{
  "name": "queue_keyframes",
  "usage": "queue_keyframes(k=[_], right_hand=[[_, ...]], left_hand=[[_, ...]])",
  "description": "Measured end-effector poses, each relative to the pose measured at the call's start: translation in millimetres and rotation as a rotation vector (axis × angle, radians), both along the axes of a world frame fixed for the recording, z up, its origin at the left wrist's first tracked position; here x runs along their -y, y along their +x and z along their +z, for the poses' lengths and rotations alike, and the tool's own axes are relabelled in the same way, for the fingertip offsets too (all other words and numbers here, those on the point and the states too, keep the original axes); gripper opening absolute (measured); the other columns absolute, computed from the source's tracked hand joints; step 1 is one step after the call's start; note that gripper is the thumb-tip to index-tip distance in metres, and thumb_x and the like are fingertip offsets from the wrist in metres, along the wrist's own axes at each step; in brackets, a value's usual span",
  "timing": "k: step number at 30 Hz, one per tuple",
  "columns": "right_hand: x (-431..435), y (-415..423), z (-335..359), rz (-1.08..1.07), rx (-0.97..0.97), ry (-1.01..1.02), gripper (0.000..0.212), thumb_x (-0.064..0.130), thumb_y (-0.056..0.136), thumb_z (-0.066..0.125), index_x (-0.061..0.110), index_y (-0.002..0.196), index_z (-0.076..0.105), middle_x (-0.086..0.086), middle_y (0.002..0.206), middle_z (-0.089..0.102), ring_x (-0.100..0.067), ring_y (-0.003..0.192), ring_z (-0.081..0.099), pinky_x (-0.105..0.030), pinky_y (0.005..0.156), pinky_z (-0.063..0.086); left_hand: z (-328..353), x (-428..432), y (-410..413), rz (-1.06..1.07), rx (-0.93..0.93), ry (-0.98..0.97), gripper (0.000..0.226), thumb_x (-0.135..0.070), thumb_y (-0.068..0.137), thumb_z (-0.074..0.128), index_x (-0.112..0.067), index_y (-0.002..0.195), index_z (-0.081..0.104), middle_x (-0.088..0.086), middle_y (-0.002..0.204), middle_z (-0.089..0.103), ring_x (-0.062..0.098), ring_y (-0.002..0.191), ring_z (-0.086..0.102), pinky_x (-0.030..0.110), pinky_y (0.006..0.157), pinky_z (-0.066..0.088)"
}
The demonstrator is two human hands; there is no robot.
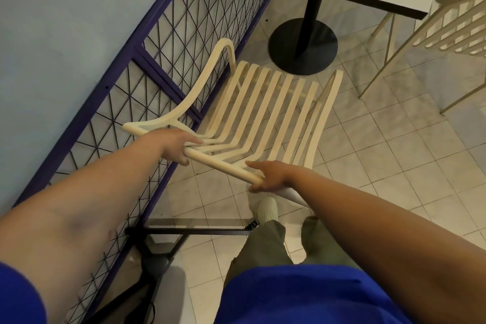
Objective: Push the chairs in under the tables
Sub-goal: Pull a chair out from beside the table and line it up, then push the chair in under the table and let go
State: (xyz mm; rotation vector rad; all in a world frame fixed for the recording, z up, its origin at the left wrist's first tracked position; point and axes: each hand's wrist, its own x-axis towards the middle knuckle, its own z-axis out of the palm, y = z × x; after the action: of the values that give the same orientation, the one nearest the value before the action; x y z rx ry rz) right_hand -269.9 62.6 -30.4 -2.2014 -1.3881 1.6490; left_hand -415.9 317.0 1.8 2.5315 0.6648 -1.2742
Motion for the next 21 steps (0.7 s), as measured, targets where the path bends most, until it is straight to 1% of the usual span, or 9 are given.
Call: queue_keyframes(k=[4,6,8,12,16,18,20,21], right_hand=[[6,12,9,-0.002,0.01,0.028,0.084,0.05,0.091,0.063,0.026,0.158,0.018,-0.003,0.162,0.027,-0.028,0.147,0.027,-0.044,0.117,0.022],[12,20,11,-0.024,0.015,0.037,0.082,0.052,0.091,0.062,0.026,0.157,0.021,-0.002,0.162,0.027,-0.027,0.148,0.026,-0.045,0.118,0.022],[22,31,14,-0.048,0.023,0.051,0.079,0.052,0.092,0.06,0.026,0.157,0.023,-0.003,0.162,0.029,-0.027,0.148,0.026,-0.045,0.118,0.022],[58,59,19,-0.117,0.05,0.068,0.075,0.052,0.095,0.057,0.022,0.156,0.027,-0.004,0.161,0.03,-0.027,0.148,0.026,-0.042,0.119,0.022],[112,89,23,-0.204,0.088,0.05,0.071,0.049,0.097,0.055,0.018,0.155,0.029,-0.006,0.16,0.031,-0.026,0.147,0.028,-0.041,0.119,0.021],[162,113,24,-0.29,0.089,0.037,0.07,0.047,0.097,0.056,0.017,0.154,0.031,-0.007,0.158,0.034,-0.025,0.145,0.031,-0.04,0.118,0.023],[184,122,19,-0.332,0.086,0.017,0.069,0.048,0.096,0.056,0.016,0.153,0.033,-0.008,0.157,0.036,-0.026,0.144,0.034,-0.04,0.117,0.026],[210,131,17,-0.372,0.088,0.008,0.069,0.048,0.096,0.057,0.017,0.153,0.034,-0.008,0.157,0.037,-0.026,0.143,0.036,-0.041,0.117,0.028]], left_hand=[[12,10,14,0.027,-0.006,-0.05,0.08,-0.047,0.076,0.081,-0.05,0.146,0.044,-0.006,0.15,0.048,0.019,0.13,0.049,0.044,0.107,0.044],[18,20,26,0.018,-0.002,-0.065,0.08,-0.05,0.078,0.08,-0.044,0.149,0.043,-0.006,0.155,0.044,0.021,0.139,0.043,0.045,0.113,0.038],[21,34,40,0.028,0.022,-0.084,0.078,-0.053,0.083,0.076,-0.041,0.151,0.042,-0.006,0.158,0.041,0.022,0.143,0.038,0.045,0.115,0.034],[23,77,74,0.019,0.039,-0.131,0.069,-0.048,0.092,0.069,-0.032,0.153,0.042,-0.002,0.157,0.044,0.022,0.141,0.042,0.041,0.112,0.035],[19,132,106,0.067,0.077,-0.221,0.06,-0.037,0.094,0.069,-0.029,0.15,0.046,0.001,0.152,0.049,0.023,0.134,0.05,0.041,0.109,0.042],[15,181,137,0.029,0.09,-0.239,0.058,-0.034,0.095,0.068,-0.027,0.149,0.048,0.003,0.15,0.051,0.024,0.135,0.049,0.039,0.109,0.04],[15,206,151,0.029,0.118,-0.263,0.056,-0.031,0.097,0.067,-0.024,0.149,0.049,0.004,0.149,0.052,0.024,0.134,0.05,0.036,0.107,0.039],[10,234,166,0.021,0.121,-0.279,0.055,-0.03,0.097,0.067,-0.023,0.149,0.049,0.005,0.148,0.052,0.024,0.134,0.05,0.035,0.107,0.039]])
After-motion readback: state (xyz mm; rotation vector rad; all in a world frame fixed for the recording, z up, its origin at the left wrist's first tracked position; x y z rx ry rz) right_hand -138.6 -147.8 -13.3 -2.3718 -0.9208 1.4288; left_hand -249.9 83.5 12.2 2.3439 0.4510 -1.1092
